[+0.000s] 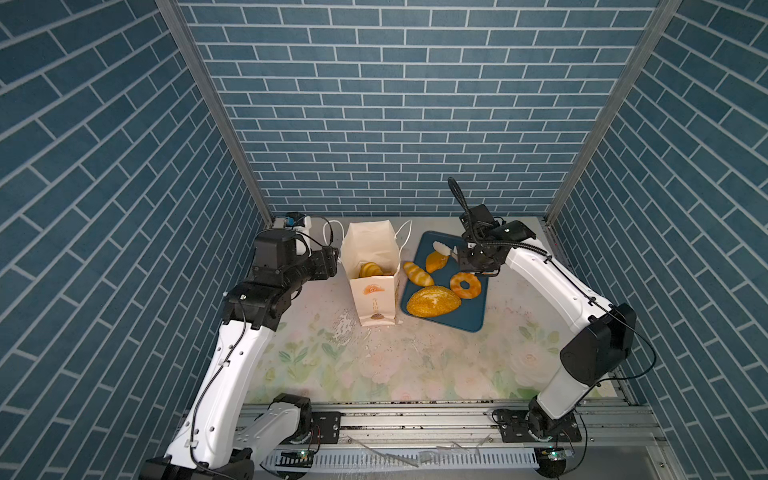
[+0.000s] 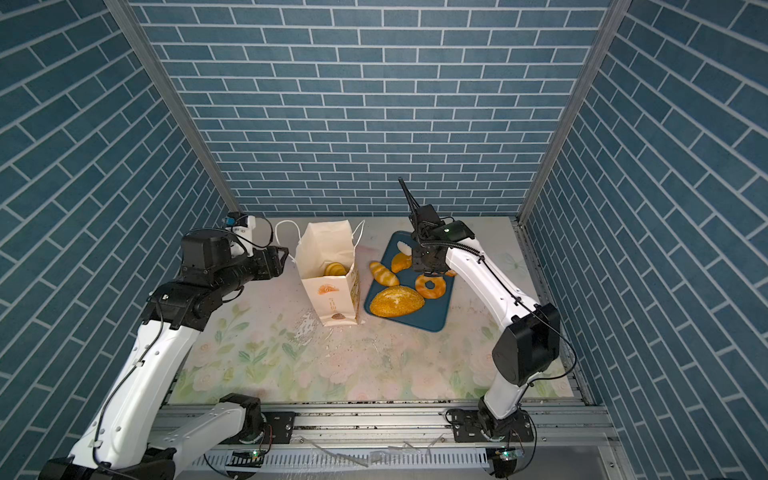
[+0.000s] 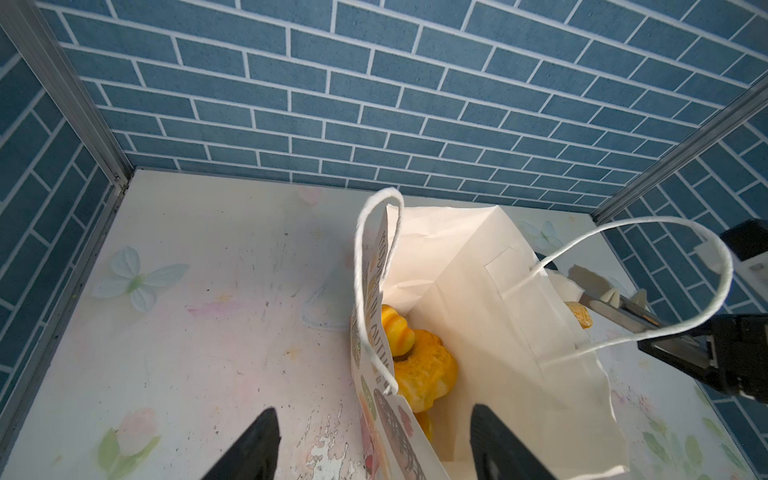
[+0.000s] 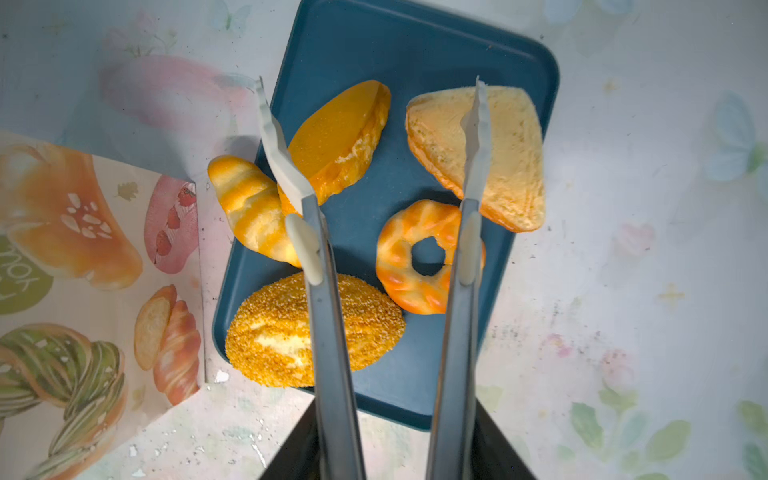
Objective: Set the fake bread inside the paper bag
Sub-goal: 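Lower the tongs onto the orange flat bread and pinch it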
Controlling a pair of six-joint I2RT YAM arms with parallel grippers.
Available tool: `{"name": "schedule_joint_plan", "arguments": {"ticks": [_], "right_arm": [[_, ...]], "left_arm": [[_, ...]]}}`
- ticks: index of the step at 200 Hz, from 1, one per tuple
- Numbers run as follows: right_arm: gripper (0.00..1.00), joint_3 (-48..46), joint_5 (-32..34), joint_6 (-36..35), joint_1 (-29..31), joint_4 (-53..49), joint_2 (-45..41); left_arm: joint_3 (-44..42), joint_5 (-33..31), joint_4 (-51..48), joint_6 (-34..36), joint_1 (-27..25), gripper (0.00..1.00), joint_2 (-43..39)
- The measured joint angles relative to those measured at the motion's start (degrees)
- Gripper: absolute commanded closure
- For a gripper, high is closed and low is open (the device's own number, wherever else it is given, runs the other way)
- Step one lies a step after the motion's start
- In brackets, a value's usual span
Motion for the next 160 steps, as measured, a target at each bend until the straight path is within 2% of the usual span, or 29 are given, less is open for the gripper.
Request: {"name": "schedule_joint_plan", "arguments": {"ticks": [68, 160], "right_arm": [[0.51, -3.3, -5.8, 5.4, -0.7, 8.3, 3.0], [0.57, -3.3, -9.1, 7.1, -0.6, 10.8, 6.5]], "left_arm": [[-0.2, -0.7, 0.0, 0.0, 0.0, 0.26, -1.0], [-0.2, -1.3, -1.0, 0.0, 0.0, 0.26, -1.3]]}}
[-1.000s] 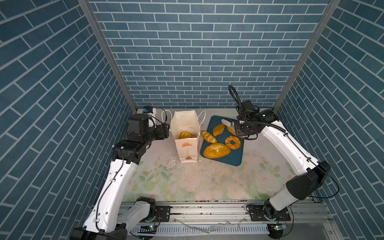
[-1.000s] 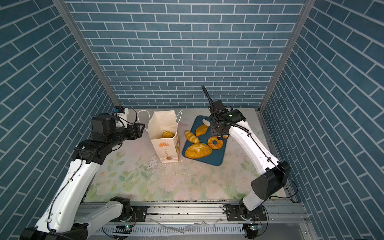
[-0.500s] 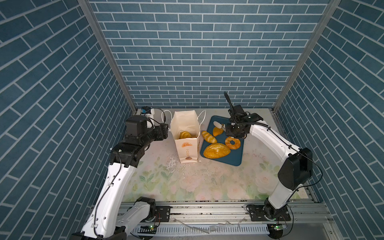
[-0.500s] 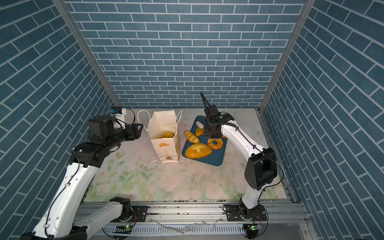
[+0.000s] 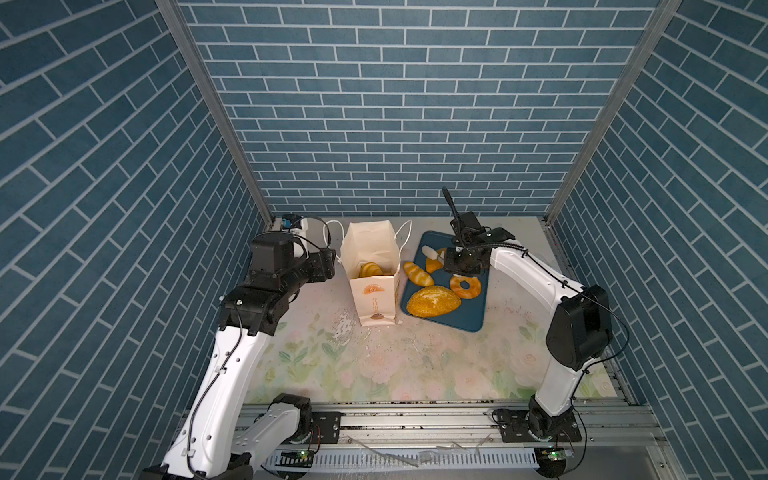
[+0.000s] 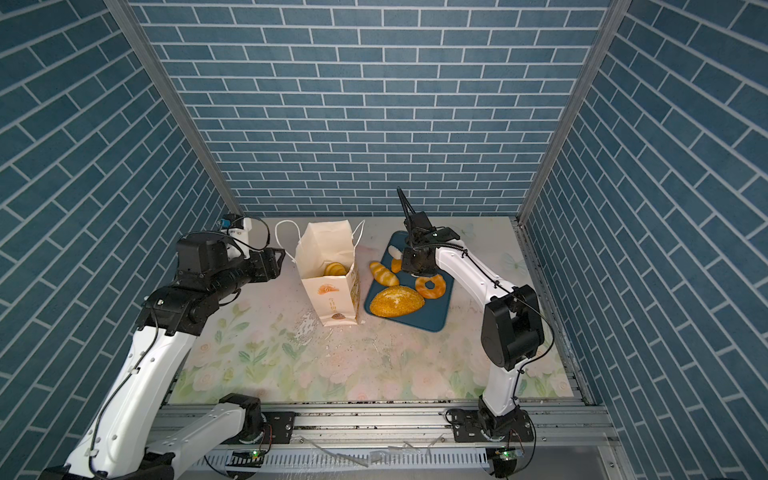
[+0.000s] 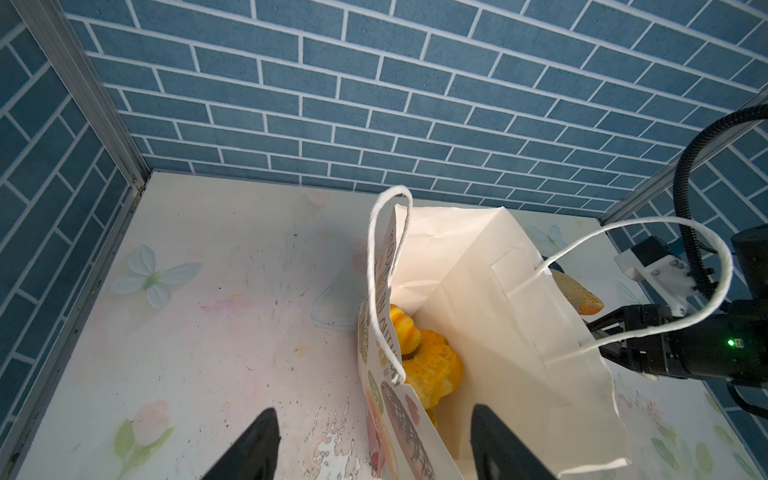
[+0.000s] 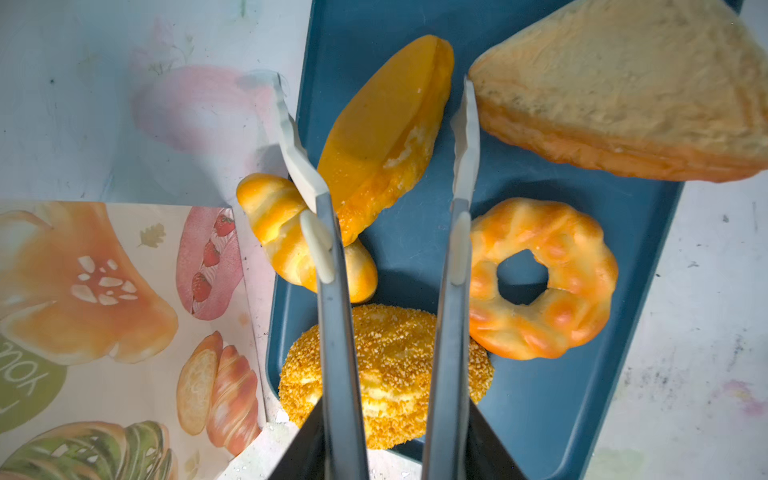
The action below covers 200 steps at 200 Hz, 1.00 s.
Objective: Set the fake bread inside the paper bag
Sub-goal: 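Lower the tongs onto the orange flat bread and pinch it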
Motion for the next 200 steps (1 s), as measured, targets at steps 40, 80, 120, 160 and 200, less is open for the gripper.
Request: {"name": "schedule_joint_plan", "arguments": {"ticks": [40, 80, 120, 160, 200], "right_arm": [[0.59, 0.0, -0.6, 0.0, 0.0, 0.3, 0.0], [0.59, -0.3, -1.2, 0.0, 0.2, 0.5, 0.3], [0.62, -1.2, -1.6, 0.0, 0.2, 1.0, 1.4], [0.71, -2.4, -1.6, 0.1, 0.2, 1.9, 1.5], [0.76, -2.4, -0.5, 0.0, 0.3, 2.1, 1.2]], "left_arm": [[0.0, 0.0, 0.0, 0.0, 0.0, 0.26, 0.0], [0.0, 0.0, 0.0, 0.0, 0.0, 0.26, 0.0], [0.0, -0.1, 0.0, 0.0, 0.0, 0.26, 0.0], [0.0, -0.2, 0.0, 0.0, 0.0, 0.26, 0.0], [0.0, -0.2, 0.0, 0.0, 0.0, 0.26, 0.0]]}}
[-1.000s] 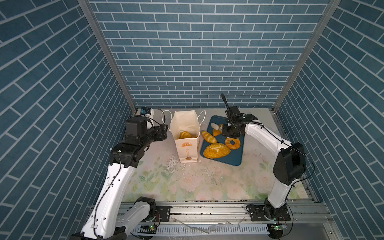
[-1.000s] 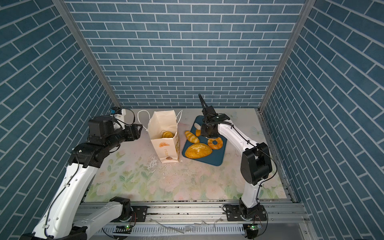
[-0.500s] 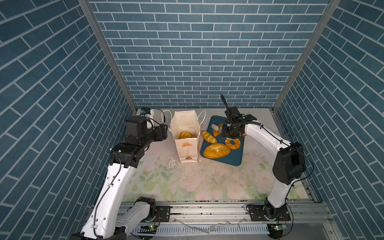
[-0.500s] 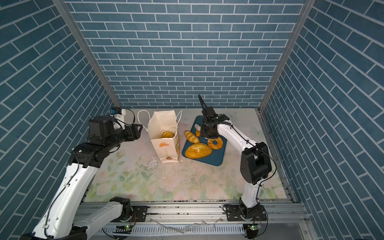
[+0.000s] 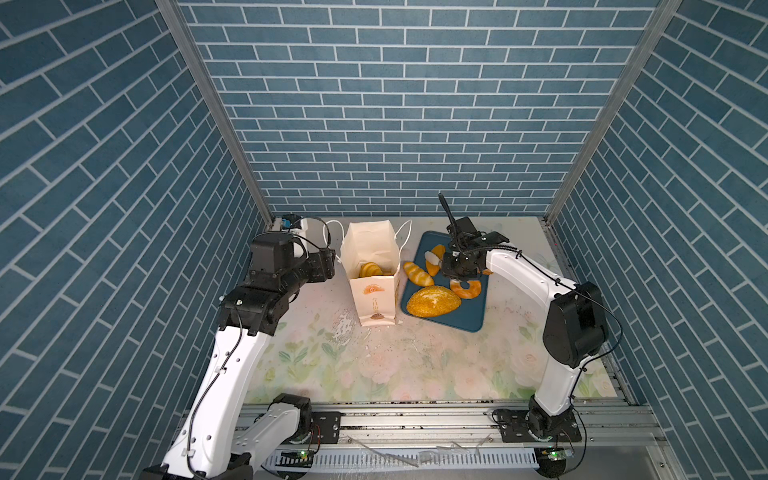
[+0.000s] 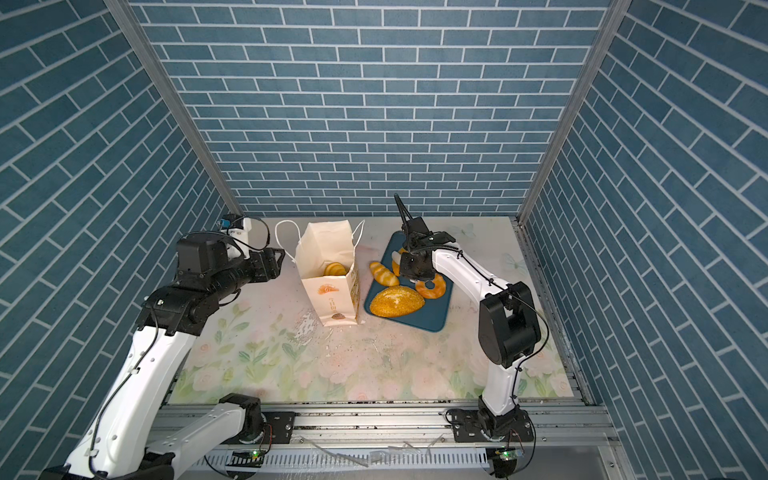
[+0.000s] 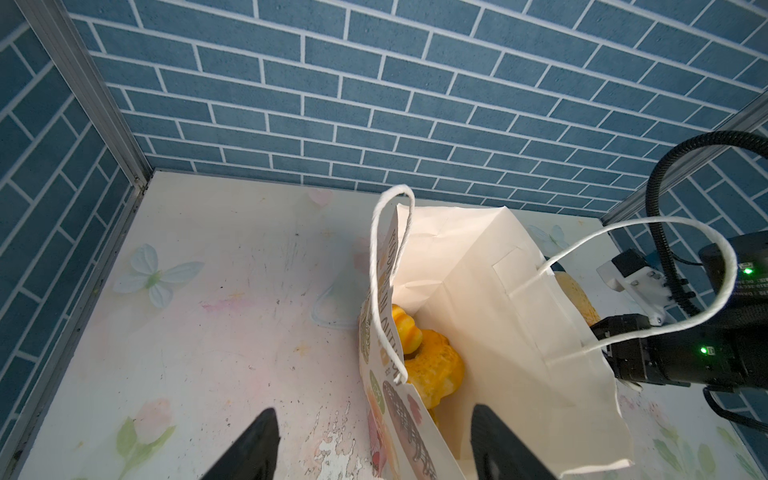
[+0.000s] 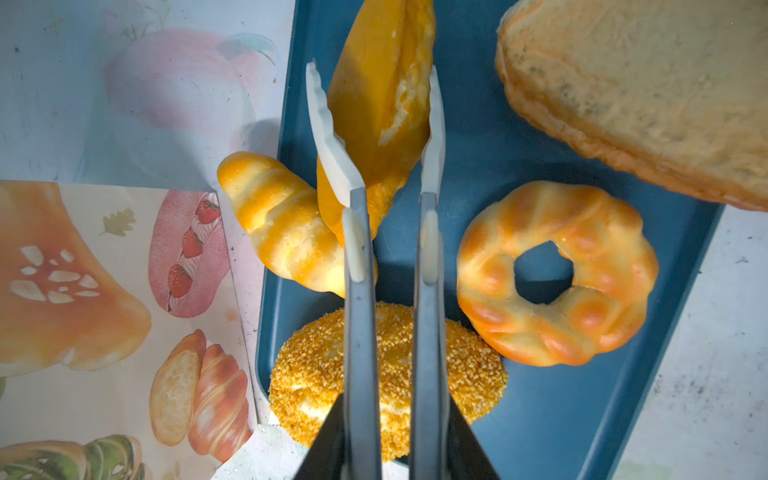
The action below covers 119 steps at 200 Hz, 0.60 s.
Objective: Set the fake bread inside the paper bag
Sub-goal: 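Lower the tongs onto the orange flat bread and pinch it, then lift the orange flat bread with the tongs and carry it over the bag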
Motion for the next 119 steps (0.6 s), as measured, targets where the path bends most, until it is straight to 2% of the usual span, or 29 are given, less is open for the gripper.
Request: {"name": "schedule_joint_plan", "arguments": {"ticks": [52, 119], "right_arm": [[0.8, -1.9, 3.1, -1.2, 0.1, -0.7, -5.2], [0.82, -0.8, 9.4, -6.5, 0.2, -3.8, -19.6]], "left_arm": [[0.0, 0.0, 0.0, -0.1, 0.0, 0.26, -0.4], [-1.2, 0.0, 0.3, -0.7, 0.0, 0.26, -0.8]]}}
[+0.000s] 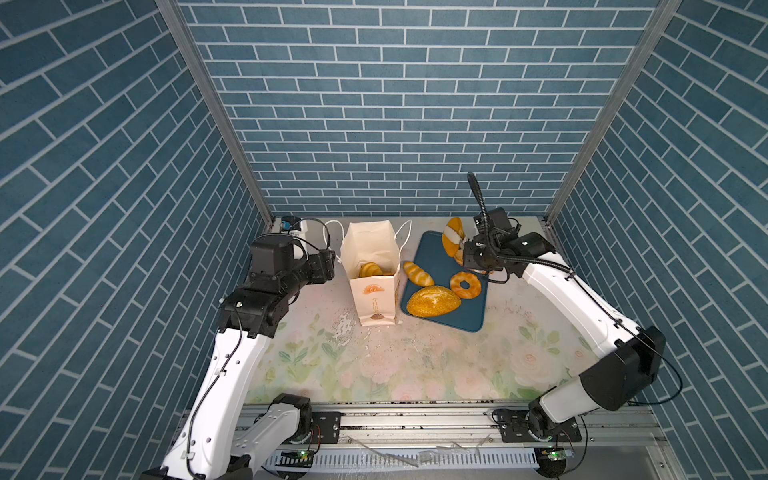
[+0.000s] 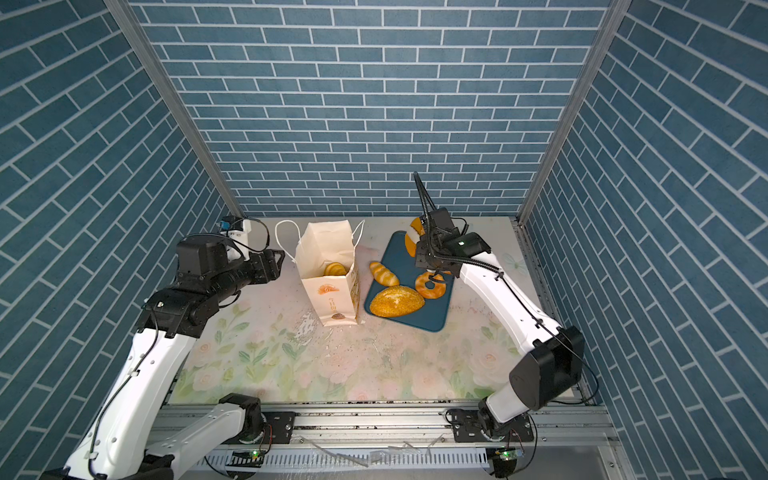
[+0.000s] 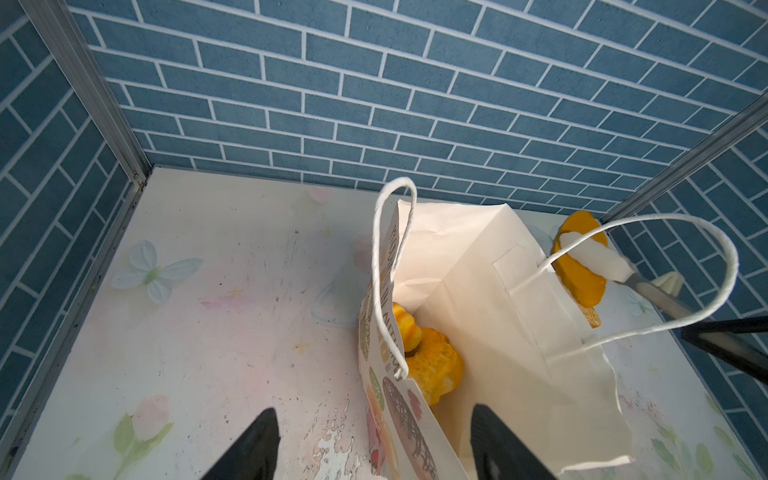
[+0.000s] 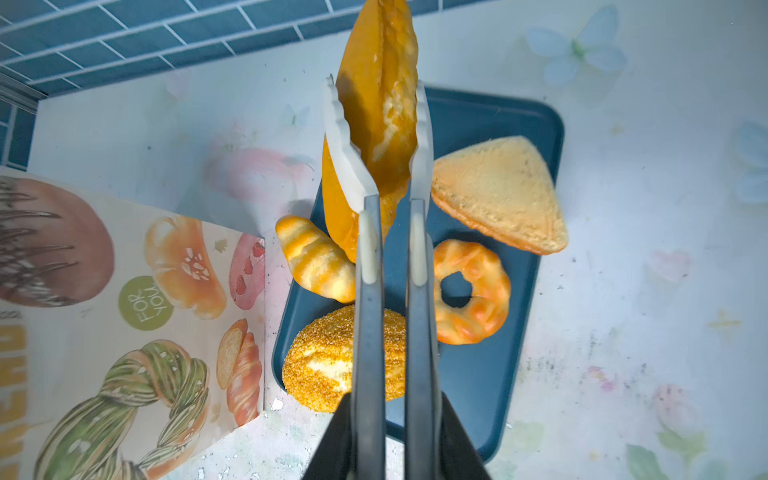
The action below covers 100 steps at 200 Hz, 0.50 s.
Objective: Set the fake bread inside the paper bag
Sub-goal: 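Lift the orange flat bread with the tongs and carry it over the bag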
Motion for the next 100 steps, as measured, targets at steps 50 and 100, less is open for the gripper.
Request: {"name": "schedule_joint_plan", "arguments": {"ticks": [50, 100], "right_arm": [[0.82, 5.6, 3.2, -4.5, 1.6, -3.3, -8.0], [0.82, 19.7, 6.2, -8.9, 8.0, -7.5, -8.3]], "left_arm": [[-1.8, 0.5, 1.0, -1.4, 0.0, 0.25, -1.3], [-2.9, 0.5, 1.6, -2.3, 0.0, 0.25, -2.1]]}}
